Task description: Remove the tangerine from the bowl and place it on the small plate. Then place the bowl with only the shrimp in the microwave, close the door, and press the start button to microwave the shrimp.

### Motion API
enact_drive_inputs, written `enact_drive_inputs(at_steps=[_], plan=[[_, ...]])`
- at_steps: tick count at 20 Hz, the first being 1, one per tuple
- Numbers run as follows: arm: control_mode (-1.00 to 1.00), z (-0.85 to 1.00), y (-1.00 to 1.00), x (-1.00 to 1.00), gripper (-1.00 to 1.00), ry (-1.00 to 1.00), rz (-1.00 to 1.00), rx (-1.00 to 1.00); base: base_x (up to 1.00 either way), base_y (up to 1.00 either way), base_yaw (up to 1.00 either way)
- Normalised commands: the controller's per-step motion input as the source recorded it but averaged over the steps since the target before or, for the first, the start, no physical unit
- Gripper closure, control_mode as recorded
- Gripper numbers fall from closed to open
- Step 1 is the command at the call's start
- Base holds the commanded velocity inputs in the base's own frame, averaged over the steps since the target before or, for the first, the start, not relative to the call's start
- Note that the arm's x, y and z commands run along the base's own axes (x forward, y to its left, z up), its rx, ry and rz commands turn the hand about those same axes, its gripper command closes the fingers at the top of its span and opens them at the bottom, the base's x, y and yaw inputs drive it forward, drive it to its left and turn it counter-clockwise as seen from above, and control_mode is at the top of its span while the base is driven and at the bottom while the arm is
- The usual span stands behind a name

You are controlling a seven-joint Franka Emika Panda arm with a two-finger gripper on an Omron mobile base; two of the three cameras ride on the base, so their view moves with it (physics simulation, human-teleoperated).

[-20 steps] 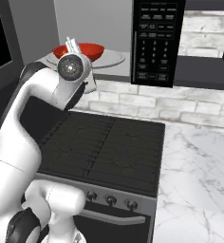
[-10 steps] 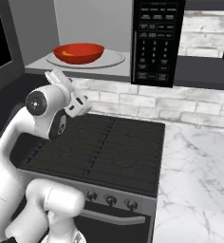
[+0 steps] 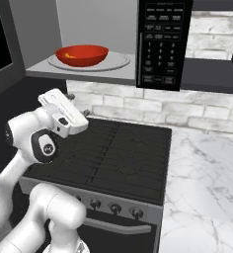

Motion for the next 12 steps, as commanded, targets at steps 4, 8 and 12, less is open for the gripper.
enact_drive_inputs(at_steps=[4,8,12], plan=[[-1.0,0.0,0.01,-0.4,-1.0,-0.15,-0.34,-0.2,0.0,0.0,0.0],[-1.0,0.0,0.09,-0.56,-1.0,-0.05,-0.28,-0.08,0.0,0.0,0.0],[-1.0,0.0,0.39,-0.79,-1.0,-0.02,-0.21,-0.03,0.0,0.0,0.0]])
